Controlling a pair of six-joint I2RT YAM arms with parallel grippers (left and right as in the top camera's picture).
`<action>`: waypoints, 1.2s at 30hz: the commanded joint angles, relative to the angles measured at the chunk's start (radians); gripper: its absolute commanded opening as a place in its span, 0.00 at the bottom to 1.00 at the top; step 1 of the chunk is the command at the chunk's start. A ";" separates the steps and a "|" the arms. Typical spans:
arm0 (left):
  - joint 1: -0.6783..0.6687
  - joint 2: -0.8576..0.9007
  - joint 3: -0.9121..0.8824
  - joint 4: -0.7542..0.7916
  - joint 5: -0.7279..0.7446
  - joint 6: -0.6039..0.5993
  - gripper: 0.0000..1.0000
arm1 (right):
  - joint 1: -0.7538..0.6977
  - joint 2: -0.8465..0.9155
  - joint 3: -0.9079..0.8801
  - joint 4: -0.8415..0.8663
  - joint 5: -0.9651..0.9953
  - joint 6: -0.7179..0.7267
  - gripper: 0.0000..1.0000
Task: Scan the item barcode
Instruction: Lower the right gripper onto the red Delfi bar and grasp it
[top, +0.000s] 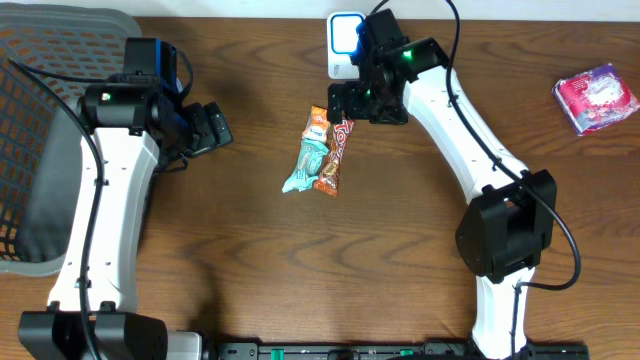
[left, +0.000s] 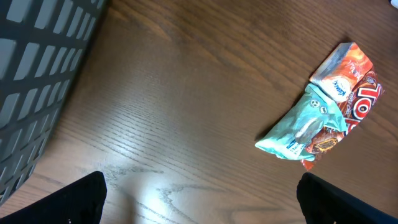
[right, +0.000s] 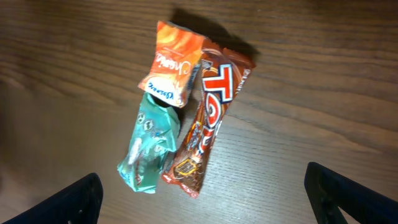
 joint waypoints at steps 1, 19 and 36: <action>0.004 -0.007 0.002 -0.003 -0.009 0.002 0.98 | 0.005 0.010 -0.008 -0.003 0.042 -0.012 0.99; 0.004 -0.007 0.002 -0.003 -0.009 0.002 0.98 | -0.024 0.058 -0.085 0.048 0.062 0.038 0.83; 0.004 -0.007 0.002 -0.003 -0.009 0.002 0.98 | 0.043 0.219 -0.085 0.085 0.003 0.117 0.63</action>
